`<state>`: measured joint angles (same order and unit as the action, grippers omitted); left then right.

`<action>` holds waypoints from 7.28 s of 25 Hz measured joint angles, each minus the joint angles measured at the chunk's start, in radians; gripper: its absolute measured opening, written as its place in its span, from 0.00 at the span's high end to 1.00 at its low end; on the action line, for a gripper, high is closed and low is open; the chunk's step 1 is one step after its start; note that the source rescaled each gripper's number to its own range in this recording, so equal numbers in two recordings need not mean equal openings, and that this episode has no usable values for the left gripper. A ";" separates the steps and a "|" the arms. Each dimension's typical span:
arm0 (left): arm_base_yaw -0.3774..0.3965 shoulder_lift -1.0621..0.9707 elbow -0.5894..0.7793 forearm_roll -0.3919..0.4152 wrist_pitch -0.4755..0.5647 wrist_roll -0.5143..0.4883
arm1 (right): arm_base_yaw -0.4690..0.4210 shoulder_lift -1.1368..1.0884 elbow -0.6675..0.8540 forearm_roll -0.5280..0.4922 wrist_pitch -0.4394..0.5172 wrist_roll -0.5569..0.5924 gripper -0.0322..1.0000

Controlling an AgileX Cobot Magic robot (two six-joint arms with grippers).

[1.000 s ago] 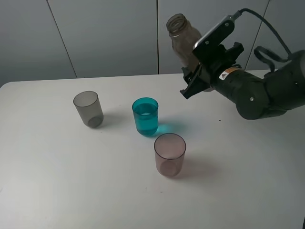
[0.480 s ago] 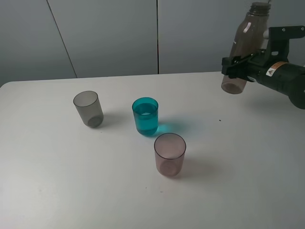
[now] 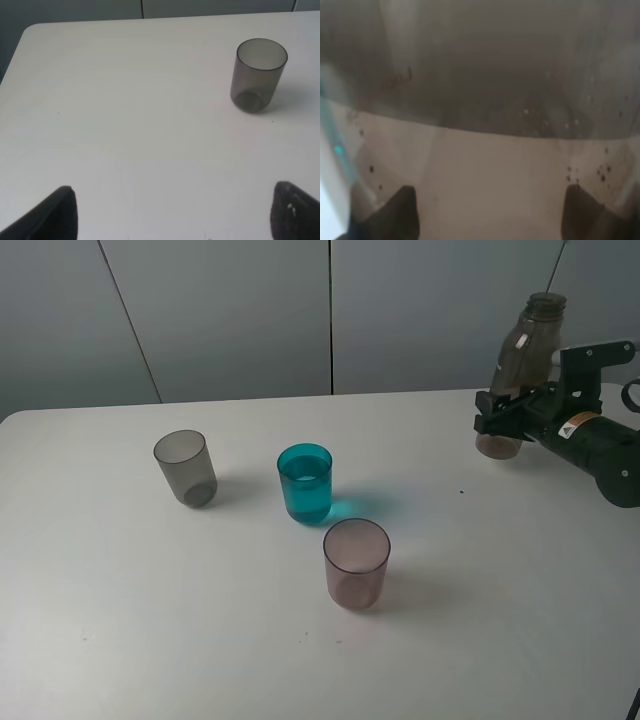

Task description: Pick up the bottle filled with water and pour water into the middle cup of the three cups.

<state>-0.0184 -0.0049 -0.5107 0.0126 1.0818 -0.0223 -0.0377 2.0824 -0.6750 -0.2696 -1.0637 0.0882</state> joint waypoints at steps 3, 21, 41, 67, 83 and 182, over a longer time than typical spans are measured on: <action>0.000 0.000 0.000 0.000 0.000 0.000 | 0.000 0.044 0.000 0.010 -0.047 -0.024 0.97; 0.000 0.000 0.000 0.000 0.000 0.000 | 0.000 0.084 0.000 -0.003 -0.081 -0.060 0.97; 0.000 0.000 0.000 0.000 0.000 0.000 | 0.000 0.043 0.095 0.005 -0.048 0.010 0.01; 0.000 0.000 0.000 0.000 0.000 0.000 | 0.160 -1.273 -0.021 0.024 1.523 0.143 0.00; 0.000 0.000 0.000 0.000 0.000 0.000 | 0.196 -1.853 -0.034 0.228 2.256 -0.037 0.00; 0.000 0.000 0.000 0.000 0.000 0.002 | 0.046 -2.083 0.164 0.285 2.161 -0.049 0.00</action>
<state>-0.0184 -0.0049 -0.5107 0.0126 1.0818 -0.0201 0.0085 -0.0008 -0.5111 0.0157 1.0972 0.0395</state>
